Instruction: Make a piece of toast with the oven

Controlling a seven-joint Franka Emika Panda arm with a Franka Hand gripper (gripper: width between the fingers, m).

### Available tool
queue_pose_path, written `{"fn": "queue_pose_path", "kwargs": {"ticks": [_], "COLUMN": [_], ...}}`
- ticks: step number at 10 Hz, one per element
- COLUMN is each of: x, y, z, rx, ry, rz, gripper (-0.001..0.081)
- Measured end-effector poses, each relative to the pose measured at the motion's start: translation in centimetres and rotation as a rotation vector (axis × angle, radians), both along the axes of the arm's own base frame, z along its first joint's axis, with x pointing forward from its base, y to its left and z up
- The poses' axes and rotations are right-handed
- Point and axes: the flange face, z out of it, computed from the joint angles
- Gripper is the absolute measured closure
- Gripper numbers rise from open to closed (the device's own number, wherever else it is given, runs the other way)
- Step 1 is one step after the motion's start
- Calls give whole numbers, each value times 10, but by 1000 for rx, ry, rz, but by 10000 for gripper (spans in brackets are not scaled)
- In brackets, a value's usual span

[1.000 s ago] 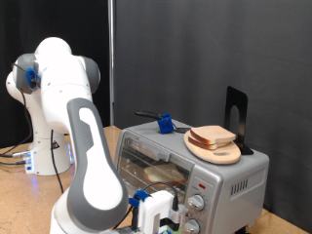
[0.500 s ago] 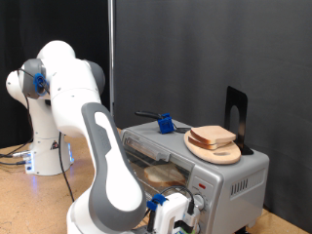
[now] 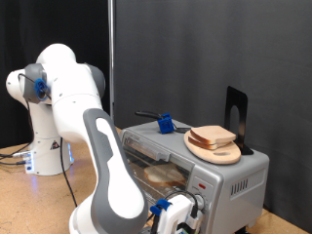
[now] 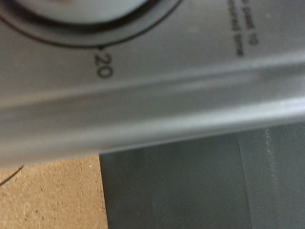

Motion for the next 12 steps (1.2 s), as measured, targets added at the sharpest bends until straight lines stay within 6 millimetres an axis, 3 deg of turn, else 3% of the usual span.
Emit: {"fn": "queue_pose_path", "kwargs": {"ticks": [2, 4, 5, 6, 7, 8, 9, 12], "x": [6, 9, 9, 9, 9, 9, 9, 7], "y": [-2, -7, -10, -12, -13, -14, -15, -16], "z": [0, 1, 2, 2, 1, 1, 1, 1], "rx": [5, 30, 33, 32, 31, 30, 28, 25], "ry": [-115, -207, -214, -215, -213, -210, -201, -169], "rz": [-49, -87, -94, -97, -98, -99, -99, -90], "gripper": [153, 425, 425, 652, 652, 756, 790, 802]}}
